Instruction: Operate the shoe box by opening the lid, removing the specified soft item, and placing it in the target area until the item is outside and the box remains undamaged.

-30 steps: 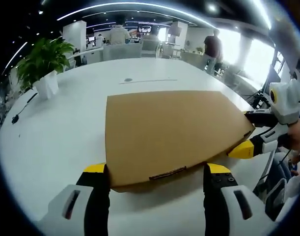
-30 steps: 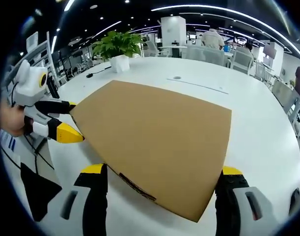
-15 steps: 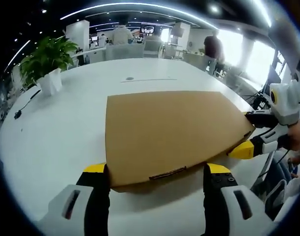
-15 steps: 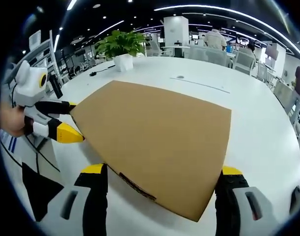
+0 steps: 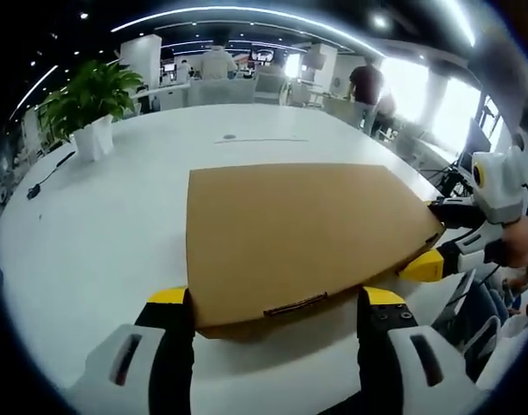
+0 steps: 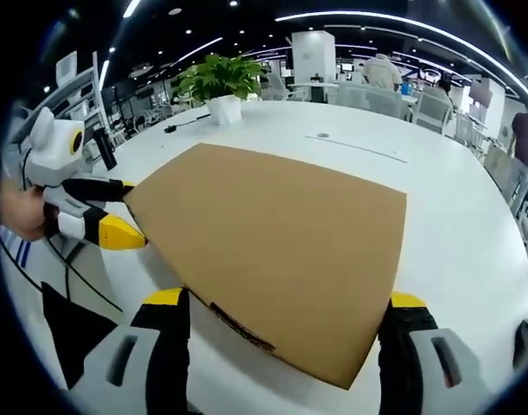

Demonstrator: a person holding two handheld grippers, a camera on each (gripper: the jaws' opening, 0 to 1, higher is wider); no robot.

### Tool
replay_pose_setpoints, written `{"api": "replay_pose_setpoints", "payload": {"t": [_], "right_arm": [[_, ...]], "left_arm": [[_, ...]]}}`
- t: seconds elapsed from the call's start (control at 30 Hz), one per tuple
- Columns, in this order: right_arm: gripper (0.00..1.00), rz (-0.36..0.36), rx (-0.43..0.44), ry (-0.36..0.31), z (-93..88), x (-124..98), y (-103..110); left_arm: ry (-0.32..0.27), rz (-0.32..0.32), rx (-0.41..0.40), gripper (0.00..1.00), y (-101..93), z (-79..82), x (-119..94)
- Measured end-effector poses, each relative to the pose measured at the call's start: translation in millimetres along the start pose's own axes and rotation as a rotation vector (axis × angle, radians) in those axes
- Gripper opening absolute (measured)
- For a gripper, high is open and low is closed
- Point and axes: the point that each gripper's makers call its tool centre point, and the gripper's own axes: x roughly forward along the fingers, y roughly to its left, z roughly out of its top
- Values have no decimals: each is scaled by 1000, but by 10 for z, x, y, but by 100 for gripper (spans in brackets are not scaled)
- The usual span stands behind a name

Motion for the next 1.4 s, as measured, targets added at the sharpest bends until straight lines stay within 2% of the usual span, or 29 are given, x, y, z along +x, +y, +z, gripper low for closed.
{"api": "replay_pose_setpoints", "payload": {"t": [0.37,0.53,0.57,0.6,0.63,0.67,0.7,0.73,0.77,0.8,0.83,0.87,0.9,0.93,0.97,1.0,1.07,1.1,1.13,1.17,1.2,1.23,1.3,1.33,1.4], "right_arm": [[93,1,-3,-14,-6,-2,21],[93,-5,-1,-16,-1,-12,18],[93,-9,3,-36,5,-26,20],[93,-9,15,-54,19,-37,22],[93,-8,34,-75,43,-68,27],[92,-10,24,-73,28,-104,36],[91,-21,9,-83,39,-132,37],[92,-66,-36,-109,89,-173,-19],[92,-72,-51,-111,96,-184,-23],[91,-67,-70,-102,102,-222,14],[90,-62,-74,-106,127,-264,54],[90,-55,-78,-111,130,-256,63],[90,-50,-87,-112,138,-270,80],[89,-51,-90,-107,141,-287,82],[88,-50,-87,-104,148,-305,79],[88,-46,-66,-117,205,-371,90],[90,-60,-71,-174,345,-452,68],[91,-74,-72,-207,446,-518,44],[92,-69,-62,-224,505,-564,53],[94,-77,-58,-229,555,-622,41],[95,-86,-57,-249,616,-661,23],[98,-43,-7,-303,735,-720,81],[100,9,63,-375,944,-901,185],[100,7,72,-397,983,-931,152],[100,11,73,-403,1035,-1007,150]], "left_arm": [[-22,4,0,79,2,-14,-35],[-30,-19,-4,77,40,-15,-57],[-24,-21,-3,76,26,-14,-58],[43,-12,-2,77,29,-96,-83],[41,20,8,81,83,-87,-84],[-15,45,42,85,132,10,-95],[-44,31,57,88,121,68,-107],[-53,11,66,87,94,99,-123],[-51,2,66,86,88,101,-138],[-49,-34,56,86,55,103,-148],[-66,-38,61,87,59,147,-187],[-67,-36,73,85,63,162,-216],[-84,-19,98,81,95,218,-273],[-132,-12,105,81,115,314,-310],[-151,-19,125,82,110,367,-355],[-163,-23,117,81,118,437,-436],[-237,-16,135,80,119,653,-579],[-249,-13,137,80,129,708,-635],[-284,-12,127,82,134,795,-696],[-342,-22,76,88,115,933,-793],[-367,-41,54,95,94,1011,-847],[-376,-45,49,99,129,1035,-862],[-452,-66,15,99,137,1197,-997],[-476,-94,-11,99,99,1277,-1062],[-518,-122,-3,99,75,1374,-1146]]}}
